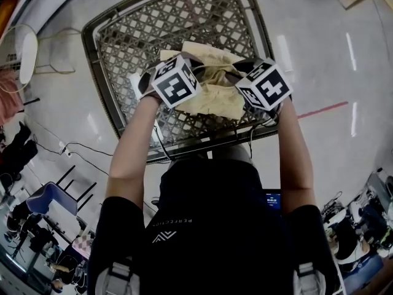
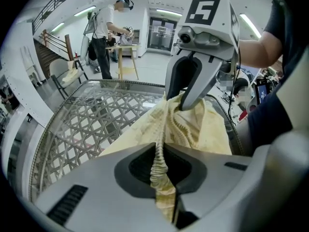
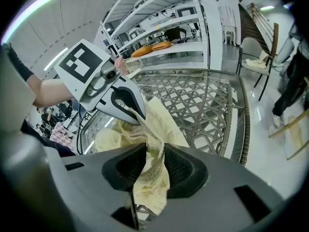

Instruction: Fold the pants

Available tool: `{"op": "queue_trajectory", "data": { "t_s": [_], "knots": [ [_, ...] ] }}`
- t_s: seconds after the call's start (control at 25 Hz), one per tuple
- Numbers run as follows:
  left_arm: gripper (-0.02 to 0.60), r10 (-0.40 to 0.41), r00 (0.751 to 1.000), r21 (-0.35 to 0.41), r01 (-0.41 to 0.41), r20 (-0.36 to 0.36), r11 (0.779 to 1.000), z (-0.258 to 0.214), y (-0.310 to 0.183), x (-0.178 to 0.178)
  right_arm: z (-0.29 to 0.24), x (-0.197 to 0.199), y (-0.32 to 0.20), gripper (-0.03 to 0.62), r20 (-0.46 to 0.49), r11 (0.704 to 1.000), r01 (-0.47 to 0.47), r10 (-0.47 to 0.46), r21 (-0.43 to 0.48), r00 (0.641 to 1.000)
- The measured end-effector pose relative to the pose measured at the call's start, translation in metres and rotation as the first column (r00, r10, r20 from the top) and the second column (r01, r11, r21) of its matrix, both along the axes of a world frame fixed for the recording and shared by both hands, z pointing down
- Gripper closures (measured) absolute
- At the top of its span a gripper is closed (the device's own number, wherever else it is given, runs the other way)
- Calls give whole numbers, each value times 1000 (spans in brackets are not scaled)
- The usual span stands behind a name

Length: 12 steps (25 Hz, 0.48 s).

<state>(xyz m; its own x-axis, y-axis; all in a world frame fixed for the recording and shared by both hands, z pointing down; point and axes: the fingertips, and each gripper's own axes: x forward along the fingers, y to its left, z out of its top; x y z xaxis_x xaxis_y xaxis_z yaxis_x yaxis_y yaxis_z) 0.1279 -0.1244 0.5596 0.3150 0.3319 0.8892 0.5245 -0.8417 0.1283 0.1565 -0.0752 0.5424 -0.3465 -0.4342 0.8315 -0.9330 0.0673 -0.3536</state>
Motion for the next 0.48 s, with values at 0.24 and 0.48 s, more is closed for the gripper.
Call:
{"op": "queue_trajectory", "data": {
  "t_s": [0.24,0.48],
  "knots": [
    [491,-78,995,31,80,-68,996,-12,-13,5,-12,16,-8,470,-59,995,-77,81,68,995],
    [448,-170,967,79,188,-187,979,-30,-38,13,-22,37,-17,470,-109,974,-175,192,143,975]
  ]
}}
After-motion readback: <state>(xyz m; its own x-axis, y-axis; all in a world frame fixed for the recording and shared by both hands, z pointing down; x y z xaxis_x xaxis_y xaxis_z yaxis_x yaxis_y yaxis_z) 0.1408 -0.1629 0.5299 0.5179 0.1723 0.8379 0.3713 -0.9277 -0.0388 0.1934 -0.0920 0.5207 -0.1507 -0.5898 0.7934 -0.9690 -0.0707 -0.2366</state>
